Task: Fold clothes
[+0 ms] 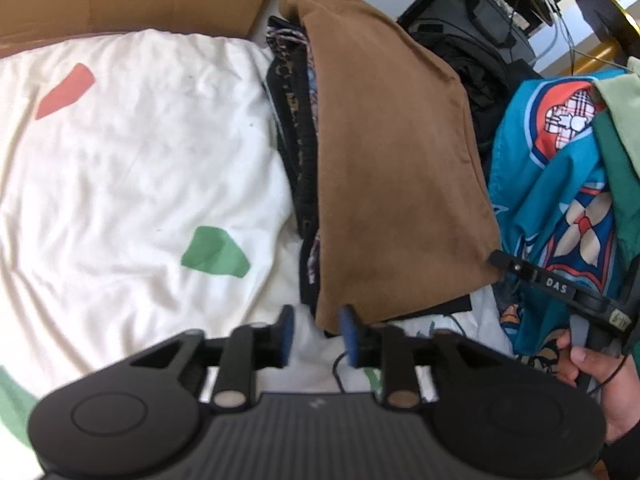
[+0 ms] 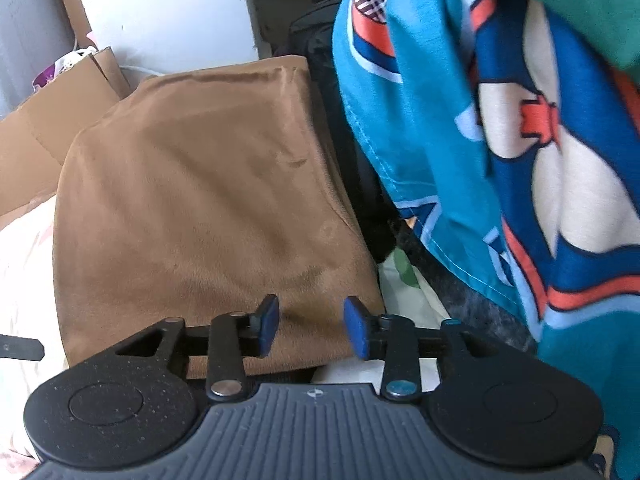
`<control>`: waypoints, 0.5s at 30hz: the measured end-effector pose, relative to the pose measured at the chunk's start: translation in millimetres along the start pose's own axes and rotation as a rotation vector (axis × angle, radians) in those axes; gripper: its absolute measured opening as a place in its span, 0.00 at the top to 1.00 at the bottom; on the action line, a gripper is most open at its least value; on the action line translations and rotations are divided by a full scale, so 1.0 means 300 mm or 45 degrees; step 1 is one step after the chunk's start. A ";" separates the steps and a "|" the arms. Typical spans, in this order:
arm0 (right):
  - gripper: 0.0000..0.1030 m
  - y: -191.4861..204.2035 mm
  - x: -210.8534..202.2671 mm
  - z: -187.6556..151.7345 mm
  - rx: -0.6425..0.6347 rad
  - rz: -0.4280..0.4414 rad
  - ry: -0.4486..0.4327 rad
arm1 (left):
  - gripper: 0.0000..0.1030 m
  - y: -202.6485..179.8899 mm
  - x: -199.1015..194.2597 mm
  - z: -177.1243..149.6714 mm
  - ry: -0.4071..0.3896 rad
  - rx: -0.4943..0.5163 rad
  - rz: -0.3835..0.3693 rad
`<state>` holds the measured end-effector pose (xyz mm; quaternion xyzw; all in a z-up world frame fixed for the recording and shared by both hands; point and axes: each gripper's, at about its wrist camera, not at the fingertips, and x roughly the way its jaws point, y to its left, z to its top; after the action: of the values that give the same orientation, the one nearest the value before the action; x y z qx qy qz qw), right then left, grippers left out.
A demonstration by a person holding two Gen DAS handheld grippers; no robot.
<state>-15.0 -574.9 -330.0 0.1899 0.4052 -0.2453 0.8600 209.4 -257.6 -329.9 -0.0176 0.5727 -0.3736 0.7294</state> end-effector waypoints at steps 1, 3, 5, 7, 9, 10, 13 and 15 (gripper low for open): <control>0.58 0.001 -0.007 0.000 0.012 -0.004 0.010 | 0.54 -0.005 -0.016 0.005 0.000 0.004 0.020; 0.54 0.011 -0.023 -0.001 0.035 -0.013 0.022 | 0.41 -0.015 -0.048 0.016 -0.001 0.013 0.059; 0.43 0.028 -0.041 -0.002 0.059 -0.023 0.026 | 0.31 -0.019 -0.086 0.030 -0.005 0.005 0.086; 0.30 0.049 -0.054 -0.002 0.116 -0.012 0.046 | 0.24 -0.016 -0.126 0.045 0.004 -0.020 0.109; 0.16 0.078 -0.064 0.004 0.123 0.010 0.079 | 0.21 -0.018 -0.160 0.054 0.019 -0.026 0.138; 0.15 0.094 -0.074 0.015 0.114 0.016 0.090 | 0.19 -0.022 -0.183 0.060 0.020 -0.022 0.157; 0.09 0.128 -0.101 0.053 0.122 0.037 0.131 | 0.16 -0.043 -0.266 0.070 -0.003 0.004 0.199; 0.07 0.142 -0.122 0.074 0.144 0.042 0.162 | 0.16 -0.061 -0.323 0.076 -0.025 0.022 0.221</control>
<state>2.8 -542.3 -282.3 0.2599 0.4412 -0.2410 0.8245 213.0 -225.3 -234.1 0.0346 0.5618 -0.3137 0.7647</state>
